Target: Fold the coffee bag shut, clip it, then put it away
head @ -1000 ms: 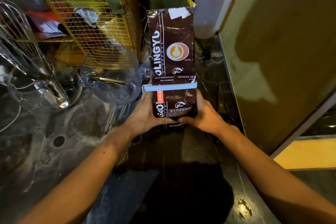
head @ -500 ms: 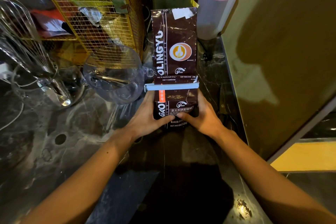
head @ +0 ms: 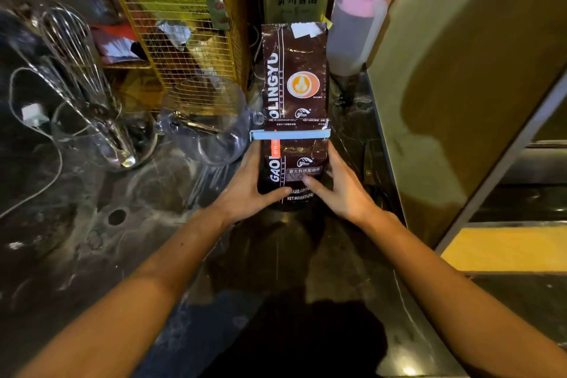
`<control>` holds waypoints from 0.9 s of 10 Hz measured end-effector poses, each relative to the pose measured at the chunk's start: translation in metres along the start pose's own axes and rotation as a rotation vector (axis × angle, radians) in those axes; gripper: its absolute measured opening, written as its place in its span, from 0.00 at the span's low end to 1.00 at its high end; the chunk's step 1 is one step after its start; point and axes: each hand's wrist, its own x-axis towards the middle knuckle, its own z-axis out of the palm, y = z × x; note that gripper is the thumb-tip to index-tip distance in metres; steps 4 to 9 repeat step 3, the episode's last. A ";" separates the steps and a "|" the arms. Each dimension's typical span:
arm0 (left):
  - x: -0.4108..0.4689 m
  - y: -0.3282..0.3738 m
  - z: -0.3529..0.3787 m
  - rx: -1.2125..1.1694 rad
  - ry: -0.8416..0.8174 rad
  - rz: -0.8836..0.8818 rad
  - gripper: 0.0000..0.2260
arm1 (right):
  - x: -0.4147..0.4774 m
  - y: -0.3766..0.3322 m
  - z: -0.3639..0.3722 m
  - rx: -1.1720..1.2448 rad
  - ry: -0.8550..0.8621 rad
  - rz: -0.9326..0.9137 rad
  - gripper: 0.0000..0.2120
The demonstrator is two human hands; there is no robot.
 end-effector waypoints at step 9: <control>-0.041 0.029 -0.003 0.255 0.165 0.011 0.34 | -0.036 -0.022 -0.003 -0.184 0.098 -0.025 0.35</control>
